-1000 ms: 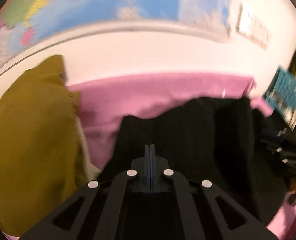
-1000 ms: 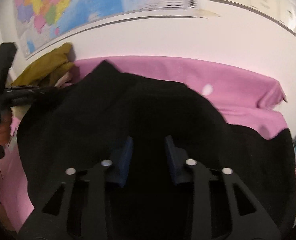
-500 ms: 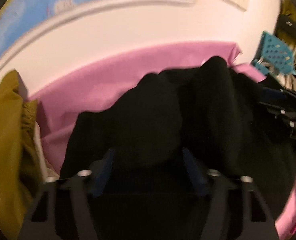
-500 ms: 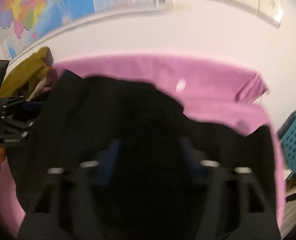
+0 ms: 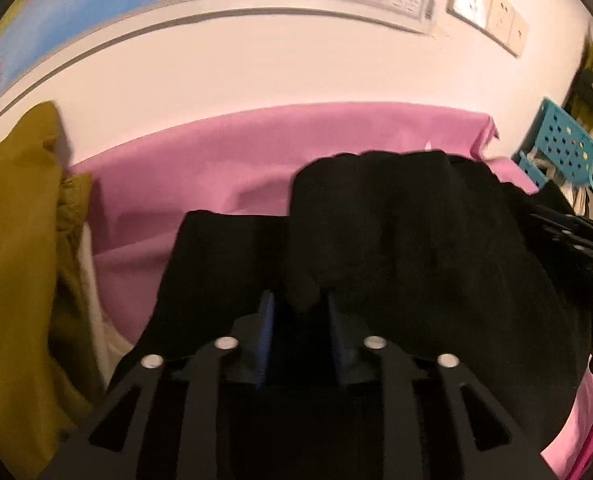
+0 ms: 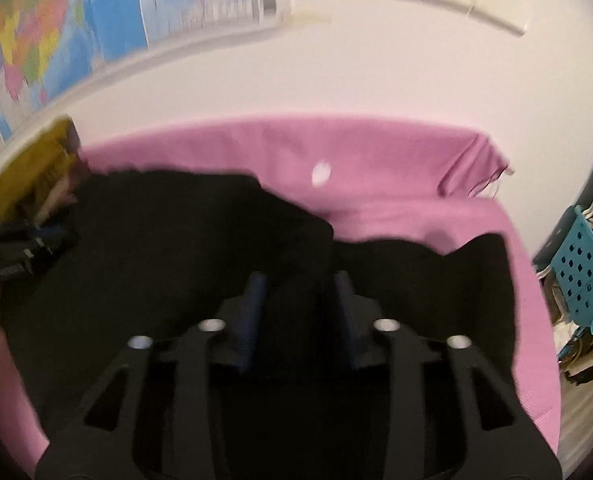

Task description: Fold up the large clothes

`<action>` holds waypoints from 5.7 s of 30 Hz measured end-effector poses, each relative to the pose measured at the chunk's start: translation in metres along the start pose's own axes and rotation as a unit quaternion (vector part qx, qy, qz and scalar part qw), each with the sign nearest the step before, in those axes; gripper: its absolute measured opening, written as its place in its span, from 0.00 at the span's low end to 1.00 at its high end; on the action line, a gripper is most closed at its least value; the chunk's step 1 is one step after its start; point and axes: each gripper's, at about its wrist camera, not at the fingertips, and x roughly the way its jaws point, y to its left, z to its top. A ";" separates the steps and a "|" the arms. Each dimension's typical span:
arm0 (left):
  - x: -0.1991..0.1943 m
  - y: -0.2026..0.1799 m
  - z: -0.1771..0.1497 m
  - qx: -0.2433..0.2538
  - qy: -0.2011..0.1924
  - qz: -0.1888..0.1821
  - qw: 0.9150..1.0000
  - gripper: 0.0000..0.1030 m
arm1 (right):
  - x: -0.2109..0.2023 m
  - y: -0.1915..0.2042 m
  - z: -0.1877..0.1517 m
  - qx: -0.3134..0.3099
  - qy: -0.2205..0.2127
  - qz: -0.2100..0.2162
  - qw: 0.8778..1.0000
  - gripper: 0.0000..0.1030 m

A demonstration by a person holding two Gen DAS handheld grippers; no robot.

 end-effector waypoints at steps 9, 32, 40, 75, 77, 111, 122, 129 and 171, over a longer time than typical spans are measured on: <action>-0.055 0.000 -0.034 0.024 -0.070 0.007 0.997 0.52 | -0.031 0.084 -0.008 -0.114 -0.040 0.111 0.987 0.53; -0.120 0.053 -0.156 -0.093 -0.052 -0.041 0.993 0.70 | -0.062 0.202 -0.090 -0.346 -0.019 0.160 0.924 0.78; -0.102 0.039 -0.169 -0.123 -0.019 -0.115 0.985 0.73 | -0.036 0.200 -0.108 -0.380 -0.033 0.071 0.922 0.42; -0.035 0.036 -0.095 -0.285 -0.011 -0.246 0.927 0.75 | -0.061 0.153 -0.084 -0.193 -0.022 0.209 0.958 0.46; -0.032 0.039 -0.093 -0.280 -0.014 -0.242 0.929 0.72 | -0.074 0.137 -0.088 -0.153 -0.012 0.246 0.957 0.55; -0.027 0.034 -0.095 -0.213 -0.026 -0.197 0.956 0.51 | -0.077 -0.048 -0.130 0.321 -0.027 0.097 0.942 0.79; -0.030 0.019 -0.087 -0.187 -0.018 -0.156 0.970 0.55 | -0.045 -0.056 -0.099 0.319 -0.061 0.134 0.936 0.74; -0.031 0.010 -0.083 -0.163 -0.012 -0.112 0.980 0.61 | -0.055 -0.051 -0.114 0.317 -0.038 0.110 0.941 0.70; -0.111 0.015 0.006 -0.113 -0.035 -0.117 0.986 0.34 | -0.117 -0.023 0.005 0.223 -0.107 0.230 0.941 0.20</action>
